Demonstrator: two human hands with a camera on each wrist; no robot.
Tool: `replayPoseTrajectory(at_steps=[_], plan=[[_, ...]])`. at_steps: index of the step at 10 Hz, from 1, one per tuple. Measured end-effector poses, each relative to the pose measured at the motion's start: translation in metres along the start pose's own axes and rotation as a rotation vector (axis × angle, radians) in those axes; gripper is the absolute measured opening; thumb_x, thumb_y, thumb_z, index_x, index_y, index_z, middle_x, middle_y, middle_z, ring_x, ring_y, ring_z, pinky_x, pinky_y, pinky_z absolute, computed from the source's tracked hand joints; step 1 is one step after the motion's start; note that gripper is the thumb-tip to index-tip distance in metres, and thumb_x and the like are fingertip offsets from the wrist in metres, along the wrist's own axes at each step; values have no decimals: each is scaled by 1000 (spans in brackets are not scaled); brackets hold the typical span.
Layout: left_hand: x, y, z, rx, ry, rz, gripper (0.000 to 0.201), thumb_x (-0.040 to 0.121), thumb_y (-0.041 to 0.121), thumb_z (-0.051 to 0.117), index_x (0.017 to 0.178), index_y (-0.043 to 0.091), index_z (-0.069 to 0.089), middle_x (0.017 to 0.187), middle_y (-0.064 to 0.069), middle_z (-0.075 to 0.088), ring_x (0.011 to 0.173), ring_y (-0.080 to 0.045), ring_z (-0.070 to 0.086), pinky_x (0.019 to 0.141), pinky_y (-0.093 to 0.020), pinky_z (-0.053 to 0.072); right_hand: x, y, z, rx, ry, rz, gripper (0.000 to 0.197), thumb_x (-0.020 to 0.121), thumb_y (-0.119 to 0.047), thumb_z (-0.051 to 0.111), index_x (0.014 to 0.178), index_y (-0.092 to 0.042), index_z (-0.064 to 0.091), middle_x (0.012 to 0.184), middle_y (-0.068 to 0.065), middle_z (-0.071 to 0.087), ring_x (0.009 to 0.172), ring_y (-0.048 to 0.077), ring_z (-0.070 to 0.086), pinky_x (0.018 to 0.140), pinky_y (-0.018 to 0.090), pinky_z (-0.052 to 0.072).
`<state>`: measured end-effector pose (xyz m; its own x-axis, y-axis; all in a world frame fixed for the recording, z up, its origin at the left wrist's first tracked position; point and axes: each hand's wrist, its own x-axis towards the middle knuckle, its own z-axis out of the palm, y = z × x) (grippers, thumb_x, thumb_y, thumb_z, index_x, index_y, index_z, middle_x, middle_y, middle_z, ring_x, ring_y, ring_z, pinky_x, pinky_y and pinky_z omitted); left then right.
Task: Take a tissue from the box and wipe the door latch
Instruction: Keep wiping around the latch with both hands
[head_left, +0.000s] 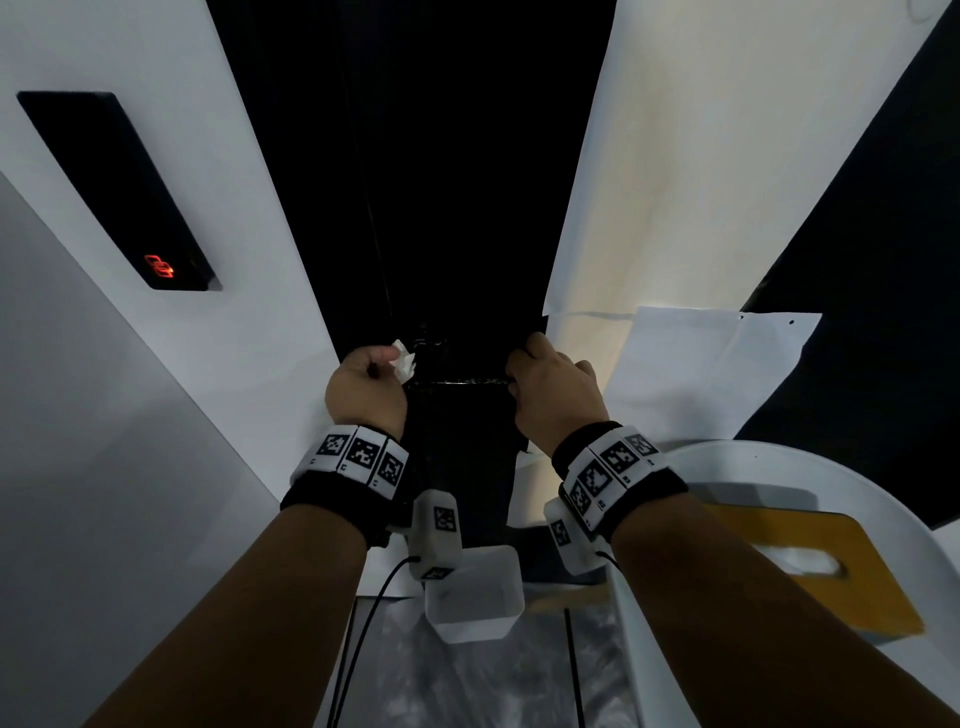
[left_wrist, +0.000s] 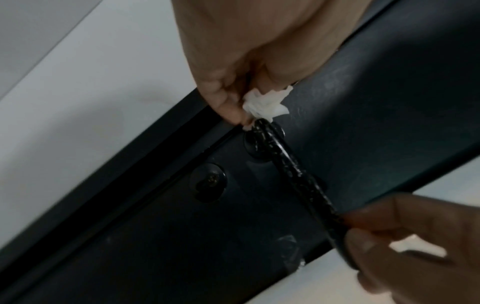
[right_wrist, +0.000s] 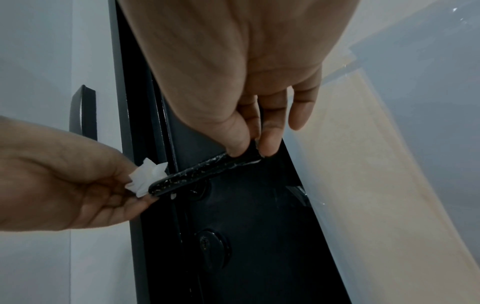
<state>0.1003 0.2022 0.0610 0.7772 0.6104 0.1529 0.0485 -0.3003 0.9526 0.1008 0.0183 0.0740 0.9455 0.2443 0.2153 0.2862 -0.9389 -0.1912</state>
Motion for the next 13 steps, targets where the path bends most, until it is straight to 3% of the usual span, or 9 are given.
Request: replayPoseTrajectory(at_steps=[1,2,3,5,6,7,8,10,13], plan=[[6,4,4,6,-57,-146,21,91,16,51,99,14,70,104,-11,70,97,-28,65,89,-34,52,0,0,0,-3,1,-5,22,83,-7,50,102,-15,56,110,3,45,86,28,56,73,34,31],[9,10,6,-30,-70,-297,27,93,15,47,104,0,66,108,-19,67,104,-37,62,90,-41,51,0,0,0,-5,1,-7,22,83,-8,50,102,-15,56,109,3,45,87,28,56,72,35,31],[-1,17,2,177,-183,-281,33,97,18,45,120,-4,53,115,-17,63,107,-33,58,83,-36,46,0,0,0,-9,-2,-6,22,83,-8,51,104,-15,56,110,3,45,87,28,57,71,35,31],[16,15,12,-2,-312,-358,49,93,28,53,136,8,41,126,-12,58,117,-27,55,96,-35,48,0,0,-2,4,-3,-10,25,83,-8,51,107,-15,57,111,5,45,87,30,56,73,35,32],[11,19,10,110,-407,-335,47,88,27,61,131,15,46,130,-10,56,121,-28,52,98,-35,45,0,-2,-2,14,1,-5,26,81,-7,51,105,-14,57,110,4,45,87,30,57,73,36,33],[19,8,12,-109,-283,-393,13,84,15,62,86,28,63,122,-13,64,112,-29,61,94,-38,52,0,-2,-2,11,-9,3,26,80,-6,52,104,-15,57,110,4,45,86,29,56,73,36,34],[22,1,12,-58,-203,-349,12,80,17,64,76,28,66,109,-13,69,103,-30,65,90,-43,54,0,-2,-2,6,-10,6,27,80,-7,52,105,-15,57,111,3,45,86,29,56,74,36,34],[22,17,14,132,-195,-236,14,83,27,67,94,21,73,103,-2,72,100,-21,65,85,-22,46,-1,-3,-4,-2,-9,9,26,81,-6,51,105,-14,55,111,4,45,87,29,56,73,35,31],[23,22,24,382,-180,93,12,85,26,64,84,21,75,92,4,73,86,-14,64,75,-16,40,0,-2,-2,12,-9,5,25,81,-7,51,105,-14,56,110,4,45,88,30,57,73,35,31]])
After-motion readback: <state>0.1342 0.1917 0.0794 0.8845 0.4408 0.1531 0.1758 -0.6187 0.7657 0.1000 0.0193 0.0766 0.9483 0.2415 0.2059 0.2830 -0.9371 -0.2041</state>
